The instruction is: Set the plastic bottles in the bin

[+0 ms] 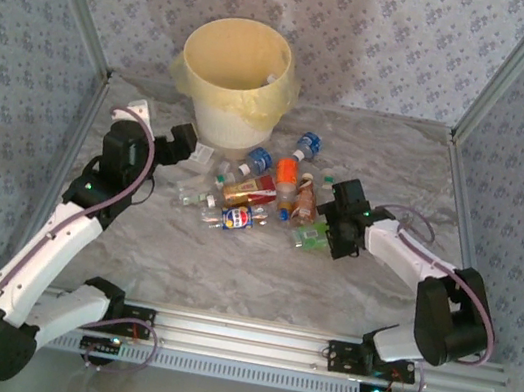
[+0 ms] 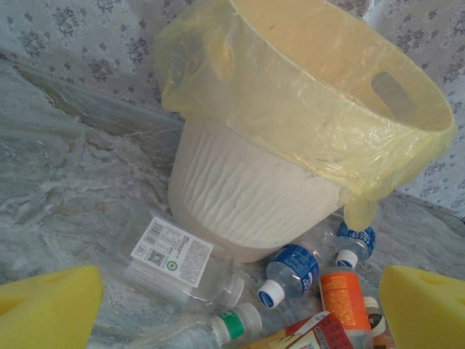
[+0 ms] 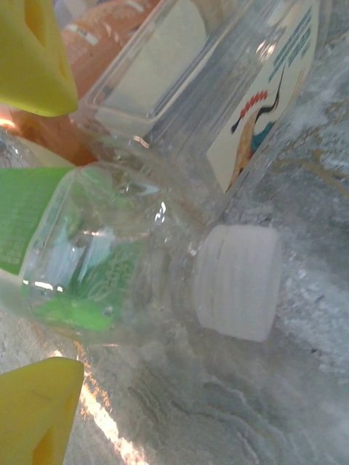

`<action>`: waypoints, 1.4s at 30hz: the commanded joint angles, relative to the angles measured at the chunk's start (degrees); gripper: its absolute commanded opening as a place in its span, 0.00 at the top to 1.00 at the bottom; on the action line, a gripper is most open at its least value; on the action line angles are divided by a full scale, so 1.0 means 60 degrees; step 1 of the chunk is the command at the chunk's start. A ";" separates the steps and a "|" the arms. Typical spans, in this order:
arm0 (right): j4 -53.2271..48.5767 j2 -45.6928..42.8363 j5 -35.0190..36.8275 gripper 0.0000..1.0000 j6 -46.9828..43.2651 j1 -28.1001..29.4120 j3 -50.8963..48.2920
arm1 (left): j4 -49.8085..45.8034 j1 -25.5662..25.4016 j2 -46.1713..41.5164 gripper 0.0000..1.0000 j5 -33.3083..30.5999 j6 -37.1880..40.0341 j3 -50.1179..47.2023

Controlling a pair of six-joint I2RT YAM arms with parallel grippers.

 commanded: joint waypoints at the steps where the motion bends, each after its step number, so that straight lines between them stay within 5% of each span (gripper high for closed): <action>1: -0.0218 0.0172 0.0311 0.13 0.0493 0.0110 0.0042 | 0.0006 0.0100 -0.0002 0.02 -0.0267 0.0286 -0.0039; 19: -0.0314 -0.0136 0.0525 0.22 0.0775 0.0171 -0.0834 | -0.0051 0.0159 0.0368 0.02 -0.0160 0.0247 0.0015; 30: 0.0667 0.1275 0.0510 0.25 0.0465 0.0020 -0.0554 | -0.0156 0.0172 0.0540 0.02 -0.0027 0.0198 0.0097; 38: 0.1179 0.0322 0.1079 0.41 0.0421 0.0081 -0.1137 | 0.0384 0.0160 0.0585 0.02 0.1706 0.0749 0.0035; 42: 0.1692 -0.0710 0.1649 0.47 -0.0750 0.0243 -0.1299 | 0.0616 0.0117 0.0768 0.02 0.2771 0.0915 0.0099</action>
